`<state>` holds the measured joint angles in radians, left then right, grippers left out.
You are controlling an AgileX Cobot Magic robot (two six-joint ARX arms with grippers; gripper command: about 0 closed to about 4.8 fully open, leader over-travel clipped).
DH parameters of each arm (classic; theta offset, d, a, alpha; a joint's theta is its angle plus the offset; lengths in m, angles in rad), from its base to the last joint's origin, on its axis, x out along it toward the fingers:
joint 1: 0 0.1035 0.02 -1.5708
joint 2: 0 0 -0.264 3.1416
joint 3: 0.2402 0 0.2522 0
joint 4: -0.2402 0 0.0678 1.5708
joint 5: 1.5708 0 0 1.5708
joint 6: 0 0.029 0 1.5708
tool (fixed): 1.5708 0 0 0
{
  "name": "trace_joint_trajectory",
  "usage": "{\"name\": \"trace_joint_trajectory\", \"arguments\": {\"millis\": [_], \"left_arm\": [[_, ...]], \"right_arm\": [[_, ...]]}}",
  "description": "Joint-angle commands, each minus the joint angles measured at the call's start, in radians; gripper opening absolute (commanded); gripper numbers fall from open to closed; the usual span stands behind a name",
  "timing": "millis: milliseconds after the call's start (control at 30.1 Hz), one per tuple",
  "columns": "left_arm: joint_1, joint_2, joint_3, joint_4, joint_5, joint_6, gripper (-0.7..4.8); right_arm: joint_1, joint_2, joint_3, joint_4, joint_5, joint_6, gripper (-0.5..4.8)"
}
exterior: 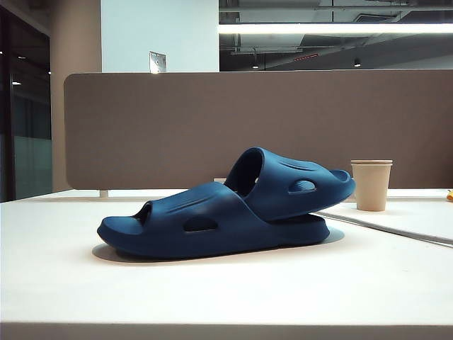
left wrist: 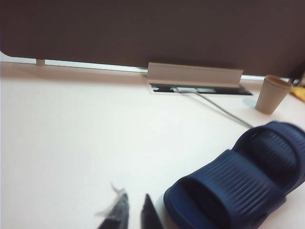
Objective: Interlock the pair of blue slippers on the table with their fronts facing up.
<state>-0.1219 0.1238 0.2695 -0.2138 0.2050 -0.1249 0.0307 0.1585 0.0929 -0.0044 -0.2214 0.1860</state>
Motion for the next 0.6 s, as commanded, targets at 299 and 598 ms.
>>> {"name": "trace_joint_trajectory", "arguments": {"millis": [299, 598], "left_arm": [[-0.001, 0.001, -0.126, 0.217, 0.000, 0.021, 0.45], [-0.001, 0.001, -0.192, 0.230, -0.003, 0.069, 0.45]], "right_arm": [[0.002, -0.001, -0.068, 0.154, -0.002, -0.039, -0.01], [0.002, 0.000, -0.090, 0.153, -0.009, -0.069, -0.01]]}}
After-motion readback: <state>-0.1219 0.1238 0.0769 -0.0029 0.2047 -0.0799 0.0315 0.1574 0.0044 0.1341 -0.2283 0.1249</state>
